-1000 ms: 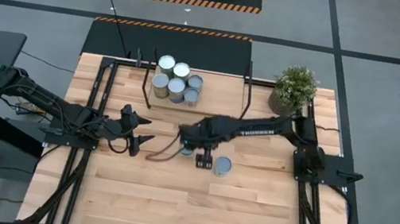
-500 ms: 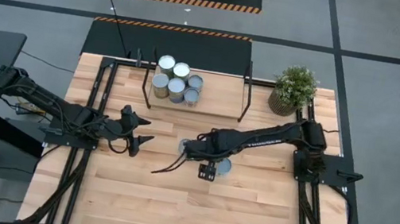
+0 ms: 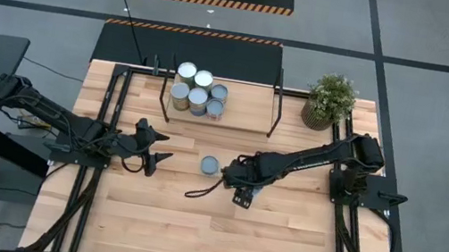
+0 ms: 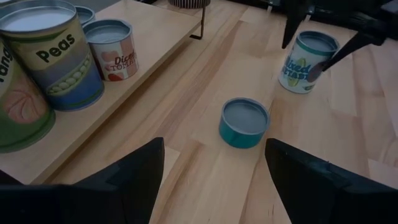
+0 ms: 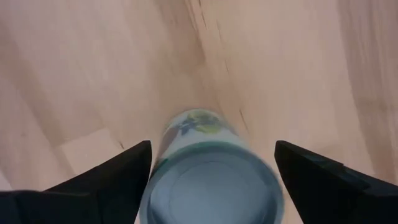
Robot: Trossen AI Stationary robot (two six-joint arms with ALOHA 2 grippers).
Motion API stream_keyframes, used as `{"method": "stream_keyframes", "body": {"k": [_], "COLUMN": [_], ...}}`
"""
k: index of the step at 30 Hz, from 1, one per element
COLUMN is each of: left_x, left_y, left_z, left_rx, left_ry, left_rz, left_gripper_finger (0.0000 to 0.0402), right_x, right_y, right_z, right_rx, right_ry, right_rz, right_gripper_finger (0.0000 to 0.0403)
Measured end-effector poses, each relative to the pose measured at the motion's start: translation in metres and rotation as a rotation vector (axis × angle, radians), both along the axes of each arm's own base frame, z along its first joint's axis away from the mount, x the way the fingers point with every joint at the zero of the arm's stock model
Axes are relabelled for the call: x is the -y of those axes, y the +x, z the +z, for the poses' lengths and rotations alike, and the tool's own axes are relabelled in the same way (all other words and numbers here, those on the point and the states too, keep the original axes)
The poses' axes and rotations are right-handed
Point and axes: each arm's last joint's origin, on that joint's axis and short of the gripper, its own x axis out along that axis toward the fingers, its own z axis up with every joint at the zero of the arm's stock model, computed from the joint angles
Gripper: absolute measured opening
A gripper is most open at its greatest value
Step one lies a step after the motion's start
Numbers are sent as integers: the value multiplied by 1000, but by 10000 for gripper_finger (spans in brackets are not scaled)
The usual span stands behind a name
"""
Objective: Pick and place cans onto a shelf
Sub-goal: Put the canned mixed vegetables on the shelf
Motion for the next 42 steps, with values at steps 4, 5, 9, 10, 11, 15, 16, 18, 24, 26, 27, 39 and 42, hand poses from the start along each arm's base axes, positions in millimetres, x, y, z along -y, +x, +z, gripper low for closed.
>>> {"method": "stream_keyframes", "body": {"k": [4, 5, 9, 10, 11, 15, 16, 18, 24, 26, 27, 39, 42], "left_x": [0, 0, 0, 0, 0, 0, 0, 0, 0, 0, 0, 0, 0], "left_y": [0, 0, 0, 0, 0, 0, 0, 0, 0, 0, 0, 0, 0], "left_z": [0, 0, 0, 0, 0, 0, 0, 0, 0, 0, 0, 0, 0], "left_rx": [0, 0, 0, 0, 0, 0, 0, 0, 0, 0, 0, 0, 0], "left_ry": [0, 0, 0, 0, 0, 0, 0, 0, 0, 0, 0, 9, 11], "left_rz": [0, 0, 0, 0, 0, 0, 0, 0, 0, 0, 0, 7, 7], "left_gripper_finger": [283, 283, 283, 283, 283, 283, 283, 283, 283, 283, 283, 283, 283], "right_x": [-3, -3, -2, 0, 1, 6, 7, 11, 20, 23, 25, 84, 105], "right_y": [-6, -7, -10, -11, -10, -8, -7, -6, -4, -3, -2, 29, 33], "right_z": [-5, -7, -13, -14, -14, -14, -14, -14, -14, -14, -13, 40, 51], "right_rx": [-22, -31, -55, -58, -58, -46, -42, -43, -38, -42, -44, 90, 93], "right_ry": [8, 13, 16, 15, 14, 13, 13, 11, 9, 3, 0, -127, -228], "right_rz": [-7, -3, -1, 0, 5, 30, 35, 47, 83, 119, 138, 434, 445], "right_gripper_finger": [348, 348, 348, 348, 348, 345, 340, 324, 279, 280, 283, 292, 295]}}
